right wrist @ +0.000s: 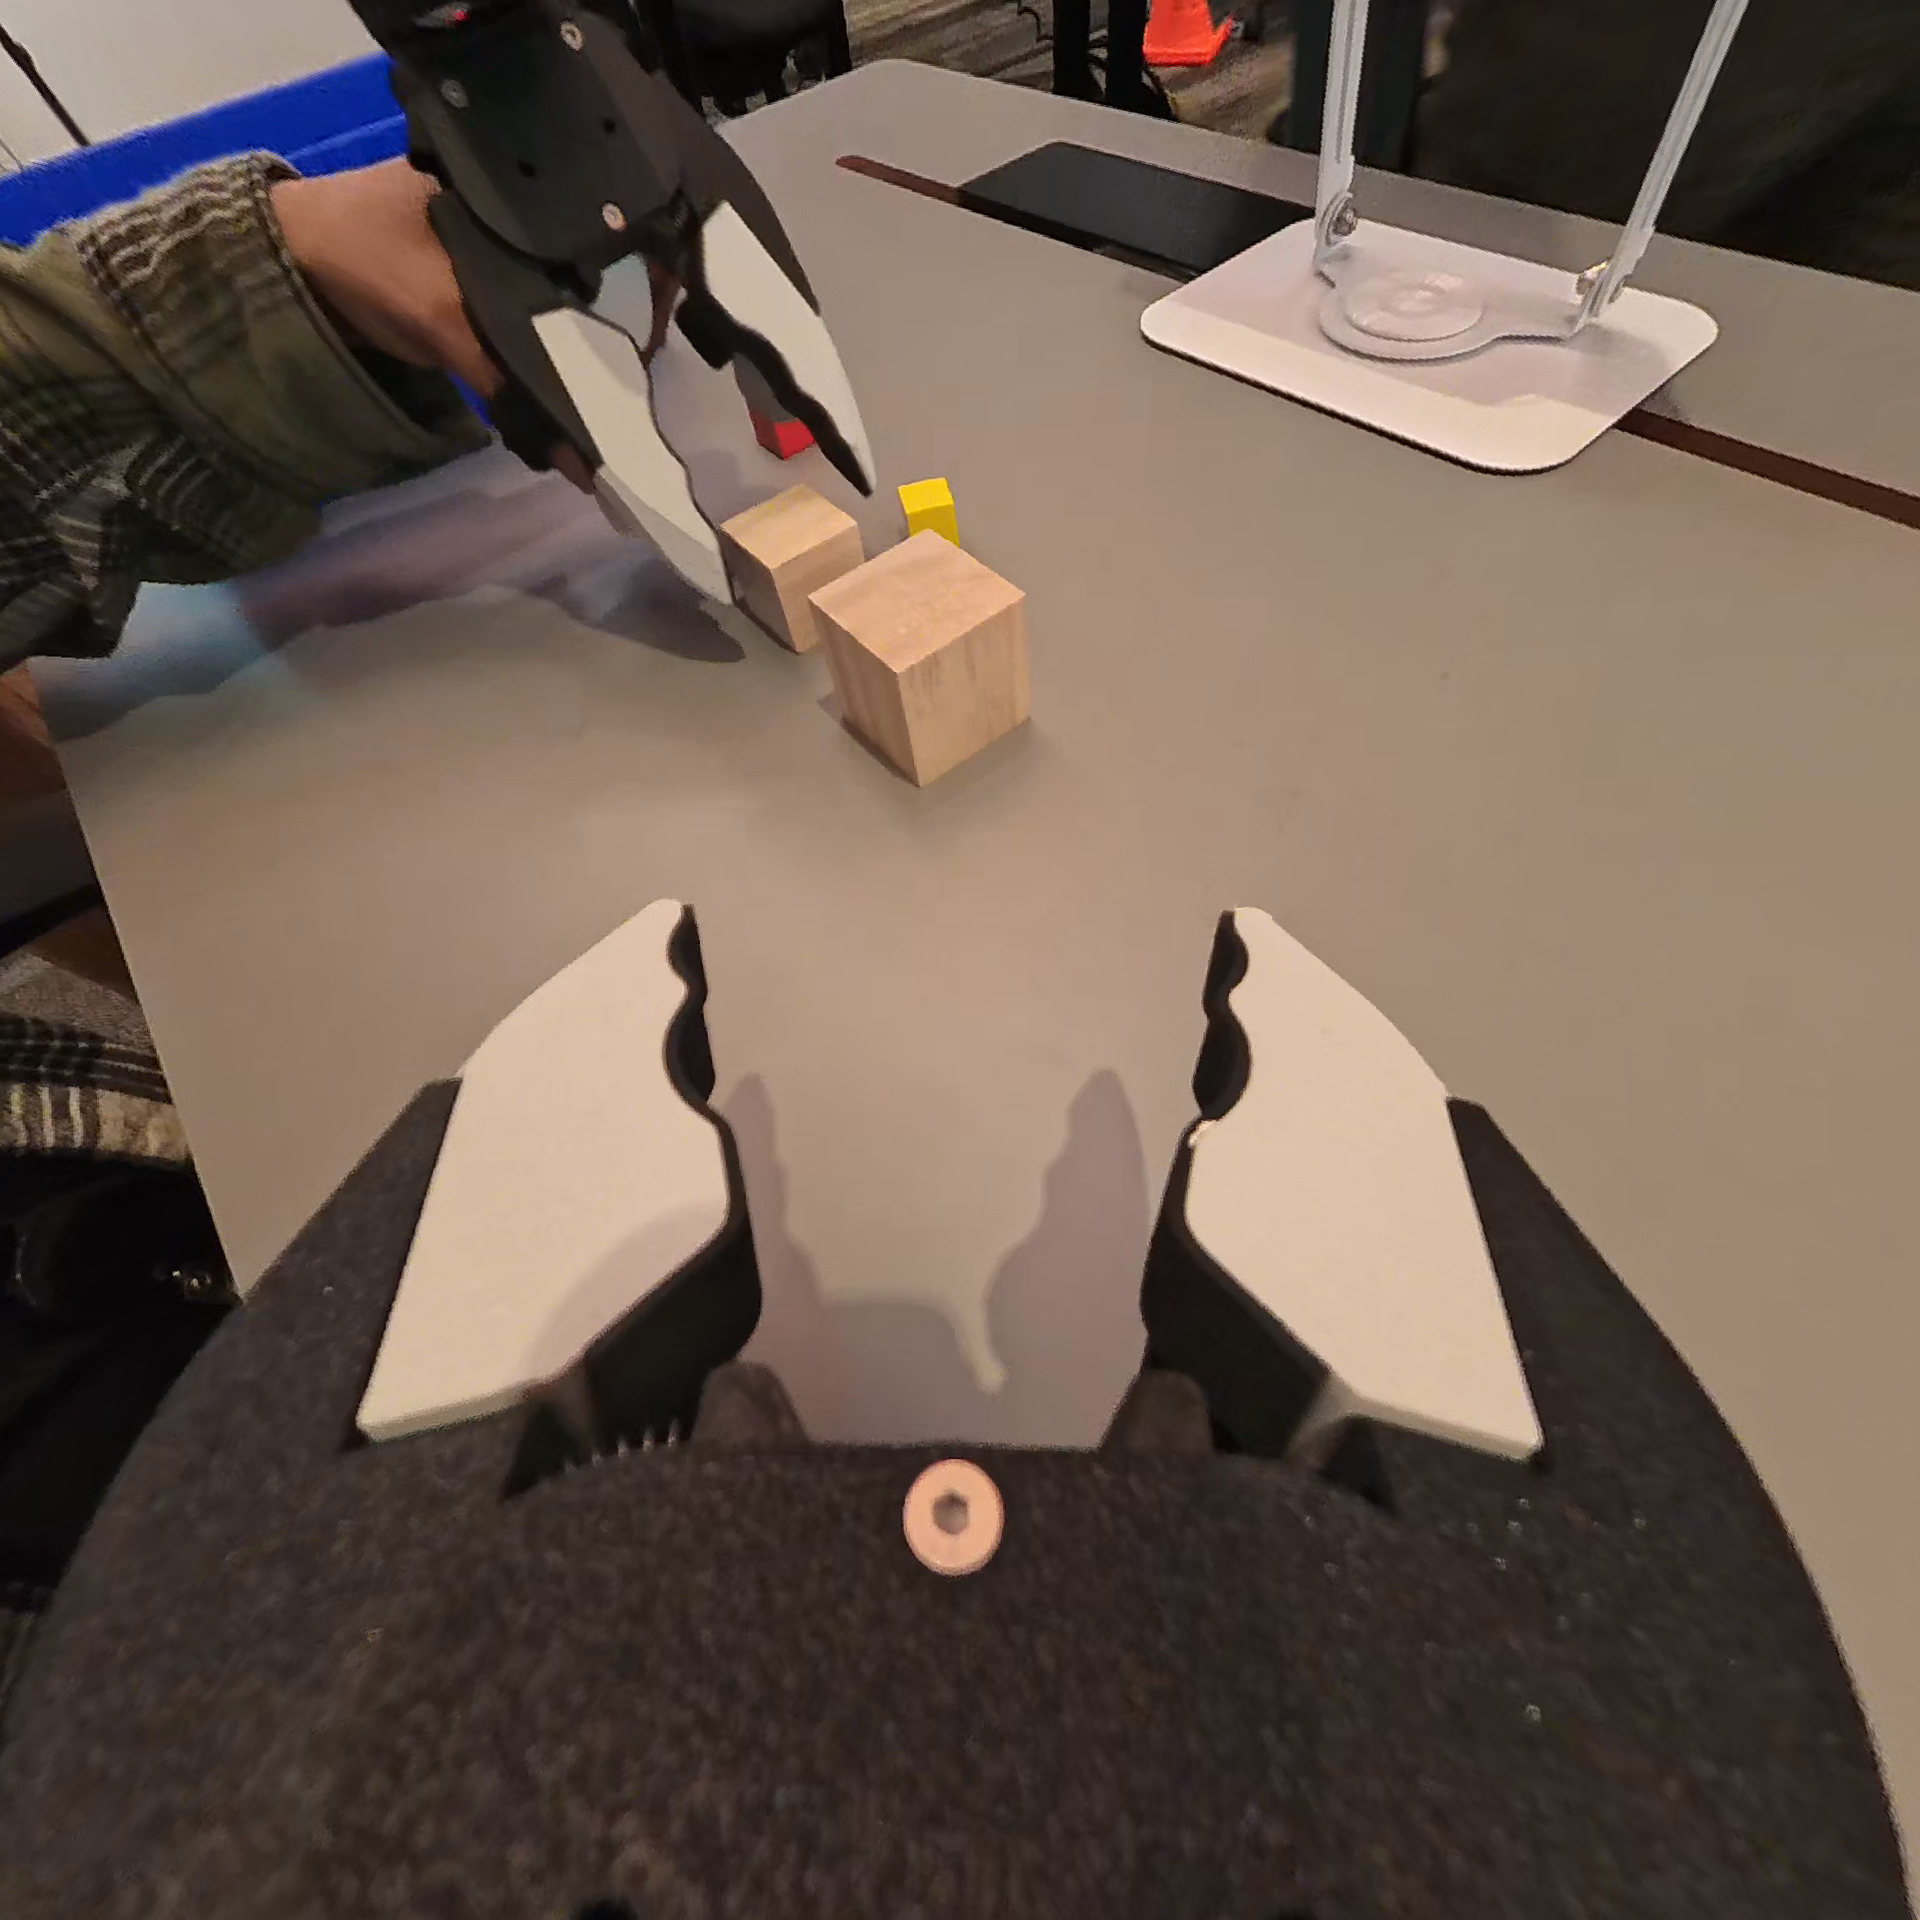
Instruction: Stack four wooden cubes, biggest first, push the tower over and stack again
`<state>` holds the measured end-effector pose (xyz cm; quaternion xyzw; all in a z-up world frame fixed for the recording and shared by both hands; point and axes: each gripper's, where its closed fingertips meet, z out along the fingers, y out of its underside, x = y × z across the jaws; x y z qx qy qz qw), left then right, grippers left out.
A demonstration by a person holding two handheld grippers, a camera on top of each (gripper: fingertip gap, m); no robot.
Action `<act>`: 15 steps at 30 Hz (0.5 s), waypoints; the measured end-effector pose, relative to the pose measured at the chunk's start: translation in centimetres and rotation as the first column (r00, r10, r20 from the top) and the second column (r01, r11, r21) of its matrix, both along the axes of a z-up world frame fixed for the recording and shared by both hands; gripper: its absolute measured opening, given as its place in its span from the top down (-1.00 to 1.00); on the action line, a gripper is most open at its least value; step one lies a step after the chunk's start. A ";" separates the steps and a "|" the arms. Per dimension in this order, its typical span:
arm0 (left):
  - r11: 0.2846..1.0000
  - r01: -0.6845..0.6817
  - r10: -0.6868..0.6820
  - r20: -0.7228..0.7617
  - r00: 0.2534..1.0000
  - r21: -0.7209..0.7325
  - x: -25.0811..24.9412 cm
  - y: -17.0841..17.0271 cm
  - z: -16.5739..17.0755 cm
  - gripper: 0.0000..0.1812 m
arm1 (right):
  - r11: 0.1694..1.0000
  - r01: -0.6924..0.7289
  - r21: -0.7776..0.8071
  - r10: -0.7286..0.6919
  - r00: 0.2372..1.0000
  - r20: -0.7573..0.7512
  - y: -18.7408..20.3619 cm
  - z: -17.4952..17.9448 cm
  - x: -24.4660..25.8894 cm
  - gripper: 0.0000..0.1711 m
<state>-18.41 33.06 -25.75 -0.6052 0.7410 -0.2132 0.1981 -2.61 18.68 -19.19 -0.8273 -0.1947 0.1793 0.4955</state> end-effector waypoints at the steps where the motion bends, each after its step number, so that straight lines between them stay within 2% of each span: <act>1: 1.000 -0.003 0.003 -0.014 1.000 0.002 -0.1 0.1 -0.4 0.19 | 1.000 -0.002 0.000 0.002 1.000 0.002 0.0 0.0 -0.1 -0.07; 5: 1.000 -0.013 0.012 -0.044 0.999 -0.018 -0.4 0.3 -1.5 0.22 | 1.000 -0.001 0.001 0.001 1.000 0.003 0.0 0.1 -0.2 -0.07; 9: 0.999 -0.006 0.003 -0.076 0.997 -0.040 -0.7 0.0 -2.4 0.45 | 1.000 -0.003 0.001 0.003 1.000 0.002 0.1 0.2 -0.3 -0.07; 15: 0.997 -0.027 0.024 -0.047 0.999 -0.069 -0.5 -0.1 -2.4 0.47 | 1.000 0.003 0.005 -0.003 1.000 0.008 -0.1 0.3 -0.4 -0.07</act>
